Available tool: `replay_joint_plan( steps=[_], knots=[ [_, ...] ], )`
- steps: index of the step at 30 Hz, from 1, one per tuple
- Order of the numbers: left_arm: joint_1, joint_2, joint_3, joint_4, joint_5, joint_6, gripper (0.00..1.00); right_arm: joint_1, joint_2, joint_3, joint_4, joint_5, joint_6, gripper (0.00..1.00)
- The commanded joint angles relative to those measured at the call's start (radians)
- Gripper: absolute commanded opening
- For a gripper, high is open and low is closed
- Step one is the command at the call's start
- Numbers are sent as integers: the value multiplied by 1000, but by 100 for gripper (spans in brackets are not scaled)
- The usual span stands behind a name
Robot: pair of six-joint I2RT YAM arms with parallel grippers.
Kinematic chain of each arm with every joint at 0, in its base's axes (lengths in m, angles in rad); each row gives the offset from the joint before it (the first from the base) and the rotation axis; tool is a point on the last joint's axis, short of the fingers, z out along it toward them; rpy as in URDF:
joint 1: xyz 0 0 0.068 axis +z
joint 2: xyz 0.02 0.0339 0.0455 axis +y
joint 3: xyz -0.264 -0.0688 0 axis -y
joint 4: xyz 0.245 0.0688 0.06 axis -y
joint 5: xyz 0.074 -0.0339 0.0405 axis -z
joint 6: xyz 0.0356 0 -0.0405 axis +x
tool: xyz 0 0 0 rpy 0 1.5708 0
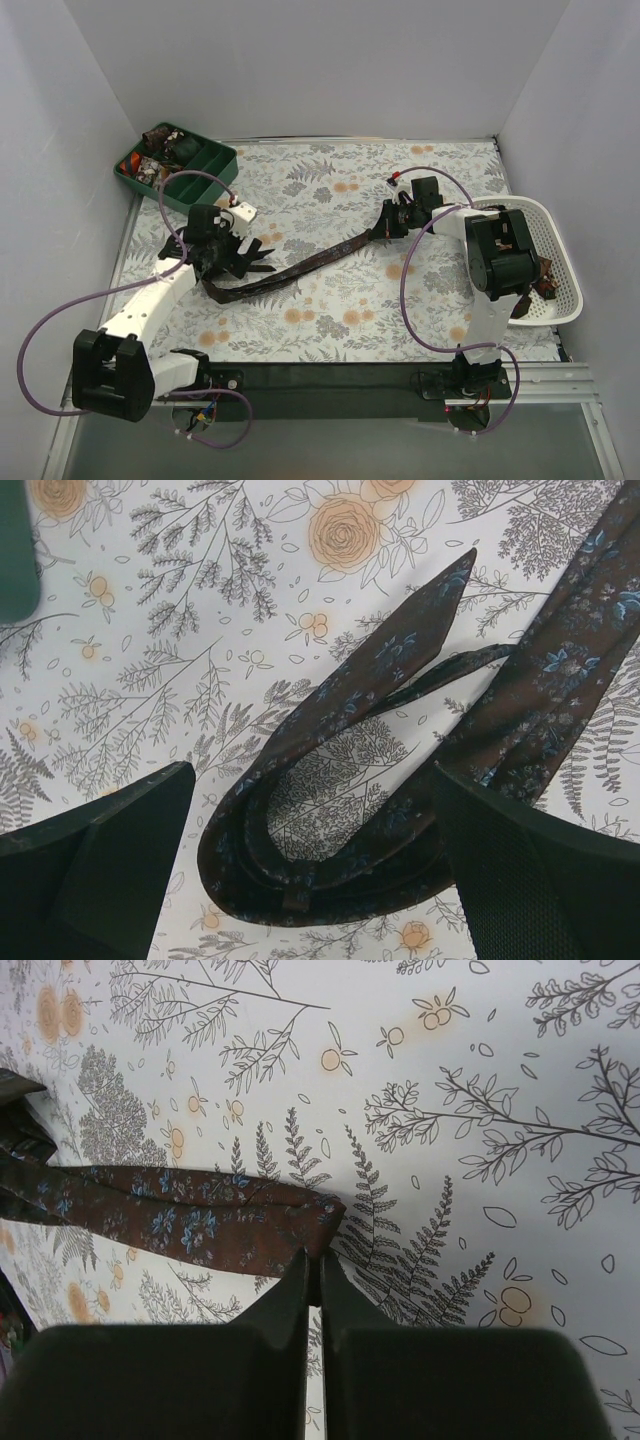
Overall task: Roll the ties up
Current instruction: Flatten the tie
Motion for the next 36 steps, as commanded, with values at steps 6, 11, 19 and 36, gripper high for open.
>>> replay_joint_plan(
  steps=[6, 11, 19, 36],
  knots=[
    [-17, 106, 82, -15, 23, 177, 98, 6, 17, 5, 27, -19, 9, 1],
    [-51, 163, 94, -13, 11, 266, 98, 8, 10, 5, 22, -10, 18, 1],
    [-72, 232, 86, 28, -17, 331, 91, 9, 1, 0, 16, -4, 22, 1],
    [-108, 347, 122, 113, -213, 320, 9, 9, -63, -60, 15, 70, 39, 1]
  ],
)
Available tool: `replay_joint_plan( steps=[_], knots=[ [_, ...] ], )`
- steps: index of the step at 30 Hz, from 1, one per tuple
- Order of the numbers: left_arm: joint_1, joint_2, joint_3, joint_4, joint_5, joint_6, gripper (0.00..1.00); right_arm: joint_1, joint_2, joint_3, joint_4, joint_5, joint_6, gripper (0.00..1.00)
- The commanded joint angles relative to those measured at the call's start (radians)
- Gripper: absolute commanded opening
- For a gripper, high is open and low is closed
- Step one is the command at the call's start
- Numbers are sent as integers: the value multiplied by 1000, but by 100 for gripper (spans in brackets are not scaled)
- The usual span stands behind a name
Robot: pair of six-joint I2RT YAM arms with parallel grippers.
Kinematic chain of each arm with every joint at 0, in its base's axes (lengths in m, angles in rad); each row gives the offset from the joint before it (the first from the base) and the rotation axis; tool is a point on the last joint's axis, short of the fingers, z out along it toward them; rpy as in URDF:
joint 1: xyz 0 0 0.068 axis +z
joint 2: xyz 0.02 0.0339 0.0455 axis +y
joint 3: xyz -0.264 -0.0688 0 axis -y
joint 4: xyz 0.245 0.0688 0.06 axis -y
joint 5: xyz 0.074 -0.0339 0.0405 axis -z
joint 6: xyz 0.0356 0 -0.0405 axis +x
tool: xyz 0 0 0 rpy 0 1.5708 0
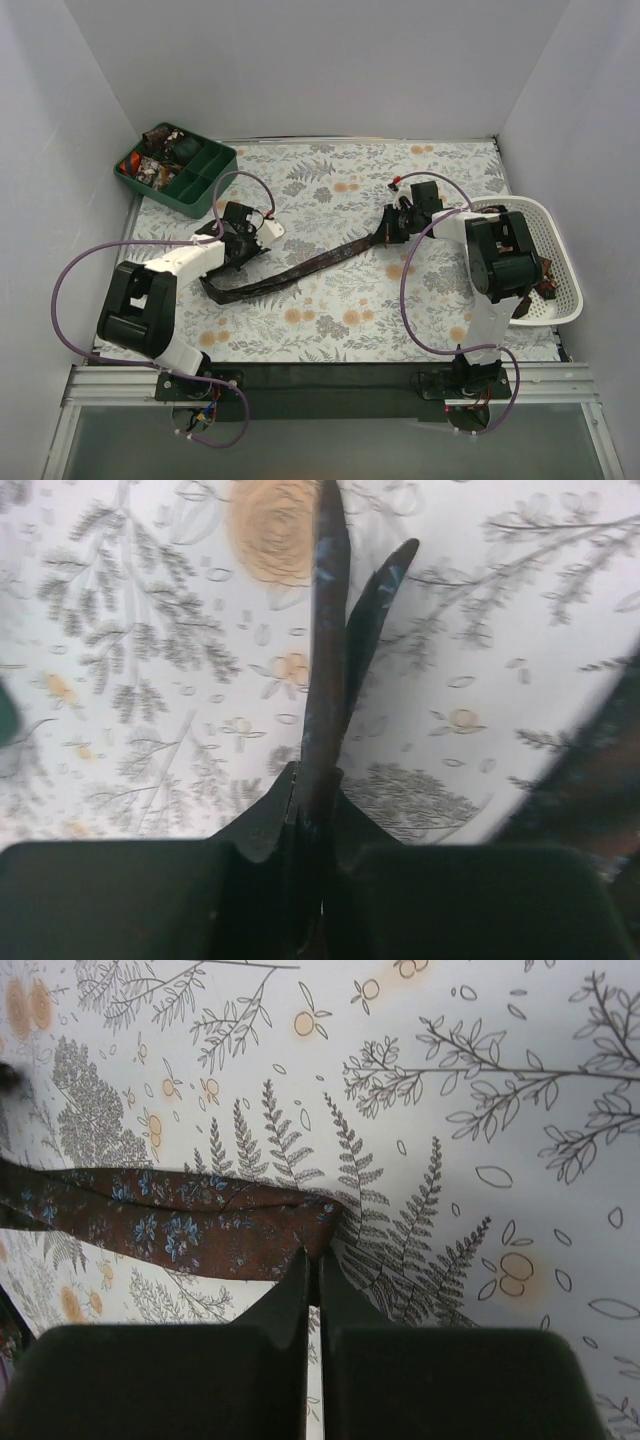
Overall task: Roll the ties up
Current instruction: Flatten the tie
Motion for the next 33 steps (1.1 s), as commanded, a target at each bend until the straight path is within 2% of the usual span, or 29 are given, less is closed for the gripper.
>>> replay_joint_plan(
  steps=[1, 2, 4, 7, 12, 18, 21, 27, 29, 31, 33],
  knots=[
    [-1, -46, 47, 85, -118, -11, 4, -1, -65, -23, 8, 40, 10, 1],
    [8, -59, 49, 103, -142, -17, 0, -4, -74, -32, 5, 51, 11, 1],
    [34, -98, 50, 164, -185, -32, 0, -21, -105, -43, -2, 78, 31, 1],
    [131, -177, 70, 208, -173, -156, 0, -44, -165, -75, -6, 117, 72, 1],
    [367, -302, 49, 300, -95, -374, 0, -67, -272, -143, -41, 186, 147, 1],
    [449, -297, 49, 315, -86, -599, 0, -70, -413, -232, -45, 267, 172, 1],
    [478, -285, 15, 330, -97, -644, 0, -78, -447, -271, -44, 305, 187, 1],
    [539, -308, -204, 499, -22, -716, 0, -76, -430, -328, -30, 325, 226, 1],
    [550, -323, -258, 560, -9, -742, 4, -76, -436, -342, -33, 339, 229, 1],
    [555, -331, -321, 606, 2, -755, 8, -78, -447, -345, -41, 358, 230, 6],
    [559, -339, -358, 614, -2, -782, 16, -78, -461, -344, -64, 376, 233, 18]
  ],
)
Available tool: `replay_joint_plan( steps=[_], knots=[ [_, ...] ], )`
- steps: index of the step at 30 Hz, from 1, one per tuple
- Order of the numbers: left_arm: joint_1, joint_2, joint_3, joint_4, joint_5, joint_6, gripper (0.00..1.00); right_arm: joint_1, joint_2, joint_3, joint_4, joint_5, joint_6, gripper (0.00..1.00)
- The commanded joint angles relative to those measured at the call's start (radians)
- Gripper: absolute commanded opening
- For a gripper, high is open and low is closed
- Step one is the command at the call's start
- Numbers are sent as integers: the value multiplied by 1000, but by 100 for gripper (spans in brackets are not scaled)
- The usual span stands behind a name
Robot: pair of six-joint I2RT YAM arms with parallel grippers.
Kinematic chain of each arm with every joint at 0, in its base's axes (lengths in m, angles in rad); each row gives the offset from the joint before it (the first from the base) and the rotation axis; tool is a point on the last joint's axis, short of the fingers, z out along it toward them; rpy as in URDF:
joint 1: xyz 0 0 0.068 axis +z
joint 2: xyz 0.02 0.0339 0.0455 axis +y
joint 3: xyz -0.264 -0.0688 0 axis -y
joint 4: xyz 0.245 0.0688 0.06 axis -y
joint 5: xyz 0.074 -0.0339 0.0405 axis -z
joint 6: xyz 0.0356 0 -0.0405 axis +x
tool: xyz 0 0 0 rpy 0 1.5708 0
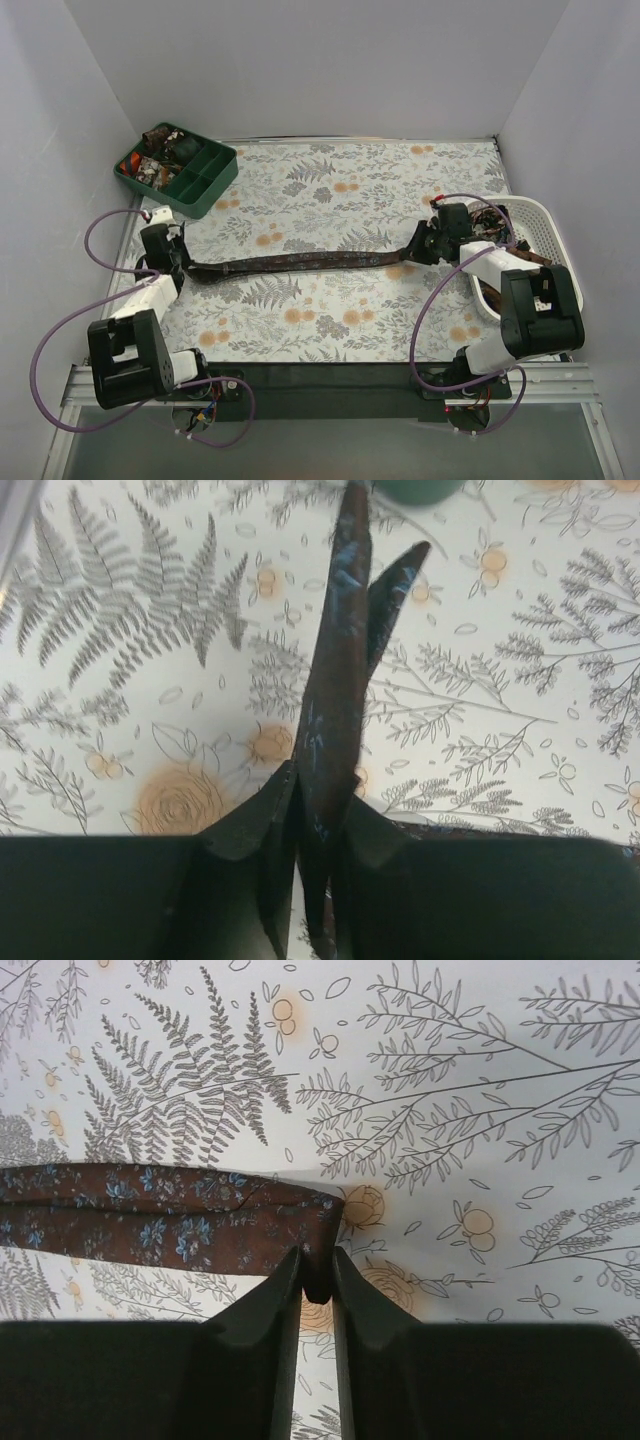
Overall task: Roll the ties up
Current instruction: Flatten the tie
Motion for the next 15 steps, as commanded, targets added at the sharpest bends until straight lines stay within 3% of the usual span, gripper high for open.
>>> replay_joint_plan(
  steps=[1, 5, 6, 9, 13, 15],
  knots=[
    [12, -56, -41, 108, 14, -65, 18, -7, -36, -1, -18, 61, 14, 22],
    [14, -81, -50, 41, -32, -108, 35, -7, -85, 2, -85, 144, 14, 39],
    [14, -89, -48, -18, -52, -148, 40, -7, -105, 7, -96, 172, 14, 47],
    [14, -115, -45, -138, -104, -226, 52, -5, -149, 12, -139, 222, -6, 58],
    [15, -182, -45, -246, -129, -271, 67, -5, -203, 30, -184, 261, -55, 60],
    [17, -199, -12, -283, -112, -259, 68, -7, -229, 45, -217, 253, -93, 59]
  ],
)
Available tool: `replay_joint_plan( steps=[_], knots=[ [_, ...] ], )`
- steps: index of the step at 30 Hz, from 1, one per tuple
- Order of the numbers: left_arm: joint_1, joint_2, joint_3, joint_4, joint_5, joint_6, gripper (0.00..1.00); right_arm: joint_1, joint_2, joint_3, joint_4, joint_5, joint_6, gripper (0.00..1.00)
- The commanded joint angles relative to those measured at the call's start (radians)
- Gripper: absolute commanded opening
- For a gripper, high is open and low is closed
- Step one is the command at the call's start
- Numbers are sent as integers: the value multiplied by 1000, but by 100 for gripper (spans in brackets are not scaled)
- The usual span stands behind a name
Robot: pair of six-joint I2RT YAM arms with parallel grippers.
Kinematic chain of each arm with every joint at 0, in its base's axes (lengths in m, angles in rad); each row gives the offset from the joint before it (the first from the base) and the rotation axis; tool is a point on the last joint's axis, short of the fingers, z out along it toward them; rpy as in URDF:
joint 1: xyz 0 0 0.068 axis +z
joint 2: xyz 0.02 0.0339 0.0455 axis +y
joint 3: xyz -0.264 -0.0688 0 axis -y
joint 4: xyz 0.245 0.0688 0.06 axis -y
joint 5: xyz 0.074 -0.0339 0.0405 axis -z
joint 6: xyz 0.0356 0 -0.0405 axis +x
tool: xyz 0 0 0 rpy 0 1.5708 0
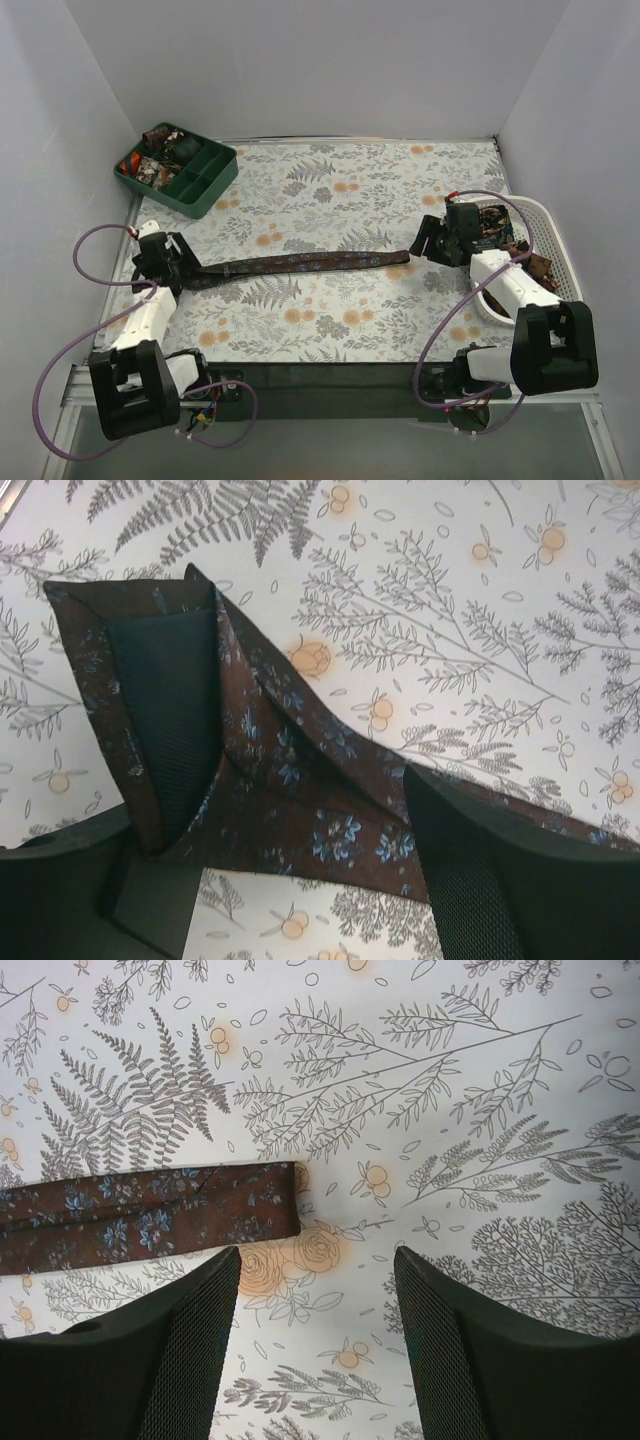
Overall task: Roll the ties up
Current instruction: Flatten the tie
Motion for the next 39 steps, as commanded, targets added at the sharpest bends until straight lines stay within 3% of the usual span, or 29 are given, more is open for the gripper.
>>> replay_joint_plan(
  steps=[1, 7, 12, 17, 20, 29, 39],
  knots=[
    [10, -69, 57, -138, -25, -20, 68, -2, -53, 54, -72, 38, -74, 58],
    [18, -160, 201, -280, 18, -18, 69, 2, -83, 94, -142, -2, -106, 54],
    [19, -253, 203, -274, 139, -149, 69, 53, -4, 172, -178, -46, -72, 50],
    [19, -223, 220, -232, 202, -78, 69, 103, 29, 177, -112, -77, -81, 48],
    [18, -172, 232, -228, 161, -60, 67, 102, 47, 175, -106, -142, -97, 47],
    [18, -63, 47, -91, 33, -178, 56, 102, 107, 157, -55, -160, -69, 43],
    [16, -28, -64, -24, 6, -152, 56, 77, 205, 123, 12, -128, -29, 33]
  ],
)
